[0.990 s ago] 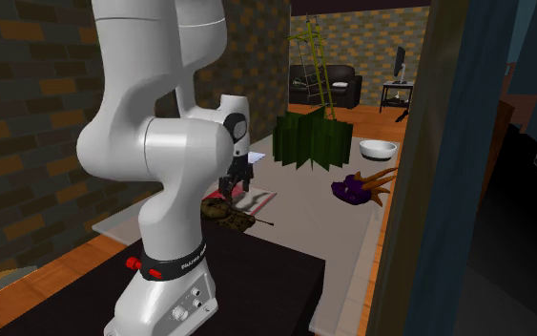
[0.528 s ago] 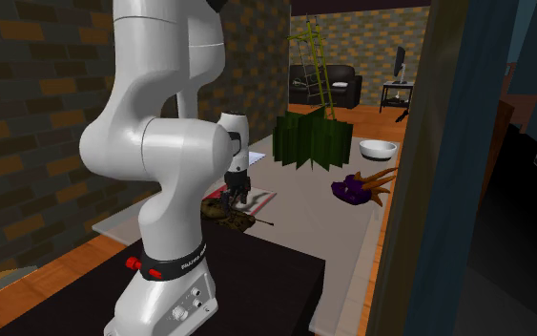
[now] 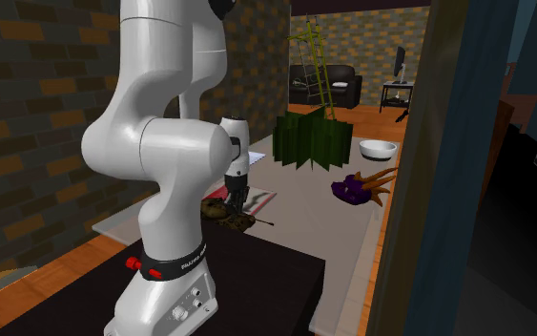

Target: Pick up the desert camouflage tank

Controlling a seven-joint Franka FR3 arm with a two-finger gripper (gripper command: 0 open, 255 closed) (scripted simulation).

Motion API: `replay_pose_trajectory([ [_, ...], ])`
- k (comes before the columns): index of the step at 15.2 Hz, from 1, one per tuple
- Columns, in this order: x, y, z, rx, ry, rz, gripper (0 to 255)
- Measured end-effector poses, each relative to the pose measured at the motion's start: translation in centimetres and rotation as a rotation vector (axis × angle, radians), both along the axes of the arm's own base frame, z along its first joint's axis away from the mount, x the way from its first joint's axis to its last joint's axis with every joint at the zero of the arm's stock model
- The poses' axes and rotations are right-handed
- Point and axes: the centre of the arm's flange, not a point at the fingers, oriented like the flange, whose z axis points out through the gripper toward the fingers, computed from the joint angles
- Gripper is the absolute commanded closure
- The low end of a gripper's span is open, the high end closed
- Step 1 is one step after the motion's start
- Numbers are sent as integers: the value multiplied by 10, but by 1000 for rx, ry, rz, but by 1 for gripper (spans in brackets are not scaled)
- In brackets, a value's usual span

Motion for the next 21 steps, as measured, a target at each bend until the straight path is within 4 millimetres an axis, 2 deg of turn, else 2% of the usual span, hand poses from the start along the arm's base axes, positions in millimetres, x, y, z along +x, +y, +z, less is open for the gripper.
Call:
replay_pose_trajectory([
  [6,0,0,2,0,0,0,255],
  [21,-1,0,76,0,2,0,255],
])
